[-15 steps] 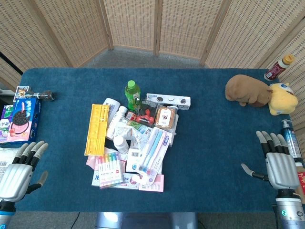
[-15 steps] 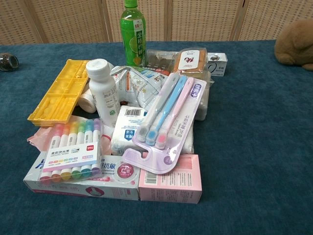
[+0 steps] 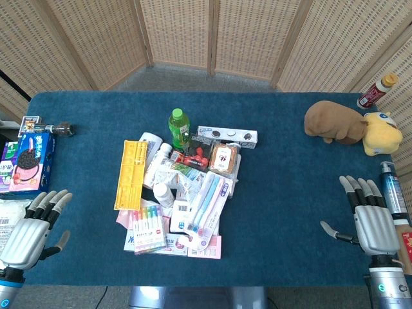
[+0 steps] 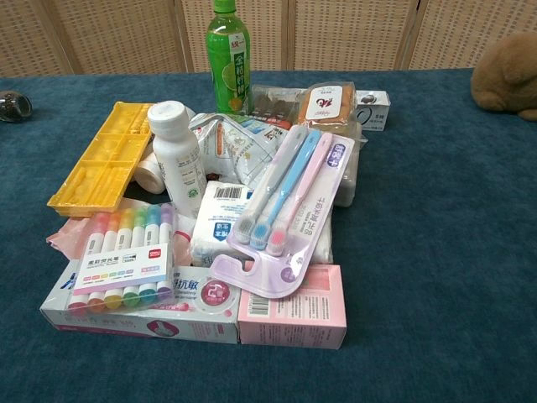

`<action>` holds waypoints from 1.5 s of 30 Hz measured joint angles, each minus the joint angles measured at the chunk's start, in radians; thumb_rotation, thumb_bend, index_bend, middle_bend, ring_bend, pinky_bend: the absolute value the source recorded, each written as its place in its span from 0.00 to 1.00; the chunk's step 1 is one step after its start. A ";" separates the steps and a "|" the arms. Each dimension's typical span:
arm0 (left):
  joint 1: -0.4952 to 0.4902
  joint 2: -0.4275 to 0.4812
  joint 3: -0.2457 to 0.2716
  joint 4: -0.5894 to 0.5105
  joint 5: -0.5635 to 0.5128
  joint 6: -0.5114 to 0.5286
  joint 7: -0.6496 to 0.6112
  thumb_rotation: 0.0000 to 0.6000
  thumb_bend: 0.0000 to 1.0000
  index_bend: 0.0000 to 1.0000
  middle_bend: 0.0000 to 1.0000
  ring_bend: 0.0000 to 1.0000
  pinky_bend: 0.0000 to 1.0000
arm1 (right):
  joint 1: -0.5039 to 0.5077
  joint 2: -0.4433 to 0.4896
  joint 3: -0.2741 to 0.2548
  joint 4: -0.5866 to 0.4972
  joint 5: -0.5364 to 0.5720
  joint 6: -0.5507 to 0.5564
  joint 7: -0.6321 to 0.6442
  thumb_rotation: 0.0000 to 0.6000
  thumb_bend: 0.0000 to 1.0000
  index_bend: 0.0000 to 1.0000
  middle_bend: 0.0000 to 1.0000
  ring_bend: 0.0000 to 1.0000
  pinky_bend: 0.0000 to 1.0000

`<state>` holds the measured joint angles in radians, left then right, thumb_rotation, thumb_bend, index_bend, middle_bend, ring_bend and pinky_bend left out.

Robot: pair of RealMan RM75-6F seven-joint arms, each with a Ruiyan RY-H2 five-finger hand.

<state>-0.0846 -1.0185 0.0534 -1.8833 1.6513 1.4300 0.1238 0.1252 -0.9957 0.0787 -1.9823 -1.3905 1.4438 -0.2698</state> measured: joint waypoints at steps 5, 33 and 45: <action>-0.037 0.016 -0.003 -0.013 0.003 -0.056 -0.021 1.00 0.48 0.00 0.05 0.00 0.00 | -0.004 0.006 -0.002 -0.007 -0.006 0.003 0.003 0.62 0.22 0.00 0.00 0.00 0.00; -0.362 -0.243 -0.083 0.006 -0.236 -0.511 0.303 0.94 0.48 0.00 0.13 0.00 0.00 | -0.082 0.085 -0.031 -0.008 -0.078 0.083 0.126 0.62 0.22 0.00 0.00 0.00 0.00; -0.363 -0.202 -0.059 0.008 -0.303 -0.475 0.312 0.94 0.48 0.00 0.19 0.00 0.00 | -0.096 0.100 -0.030 -0.026 -0.098 0.096 0.126 0.62 0.22 0.00 0.00 0.00 0.00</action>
<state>-0.4478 -1.2202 -0.0053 -1.8756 1.3479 0.9552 0.4359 0.0295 -0.8953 0.0491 -2.0079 -1.4886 1.5395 -0.1433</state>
